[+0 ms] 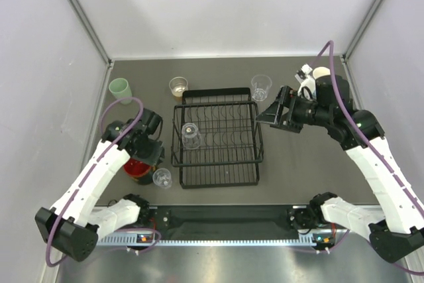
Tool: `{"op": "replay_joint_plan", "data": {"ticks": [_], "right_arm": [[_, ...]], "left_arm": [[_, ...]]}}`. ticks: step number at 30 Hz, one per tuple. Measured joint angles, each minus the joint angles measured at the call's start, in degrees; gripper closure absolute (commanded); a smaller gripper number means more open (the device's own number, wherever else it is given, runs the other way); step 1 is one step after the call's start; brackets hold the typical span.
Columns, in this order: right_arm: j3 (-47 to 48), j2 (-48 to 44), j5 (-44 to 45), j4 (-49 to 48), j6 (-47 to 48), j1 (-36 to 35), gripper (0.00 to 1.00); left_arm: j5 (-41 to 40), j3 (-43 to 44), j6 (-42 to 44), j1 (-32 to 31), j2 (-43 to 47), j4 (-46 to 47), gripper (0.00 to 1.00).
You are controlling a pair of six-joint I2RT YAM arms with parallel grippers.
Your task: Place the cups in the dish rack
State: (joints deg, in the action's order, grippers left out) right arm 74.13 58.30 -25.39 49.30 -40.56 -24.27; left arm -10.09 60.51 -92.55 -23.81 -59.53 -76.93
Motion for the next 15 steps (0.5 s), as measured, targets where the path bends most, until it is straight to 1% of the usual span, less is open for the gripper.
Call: {"op": "replay_joint_plan", "data": {"ticks": [4,8,12,15], "right_arm": [[0.0,0.0,-0.6,0.0,0.4,0.0,0.25],[-0.3,-0.1,-1.1,-0.2,0.6,0.0,0.25],[-1.4,-0.2,-1.7,0.0,1.0,0.0,0.25],[-2.1,-0.5,-1.9,0.2,1.7,0.0,0.25]], "left_arm": [[-0.3,-1.8,-3.5,-0.3,0.0,-0.1,0.67],[-1.0,-3.3,-6.6,-2.1,-0.4,0.0,0.64],[-1.1,-6.6,-10.2,-4.8,-0.7,0.1,0.61],[-1.2,-8.2,-12.2,-5.5,-0.7,0.0,0.58]]}}
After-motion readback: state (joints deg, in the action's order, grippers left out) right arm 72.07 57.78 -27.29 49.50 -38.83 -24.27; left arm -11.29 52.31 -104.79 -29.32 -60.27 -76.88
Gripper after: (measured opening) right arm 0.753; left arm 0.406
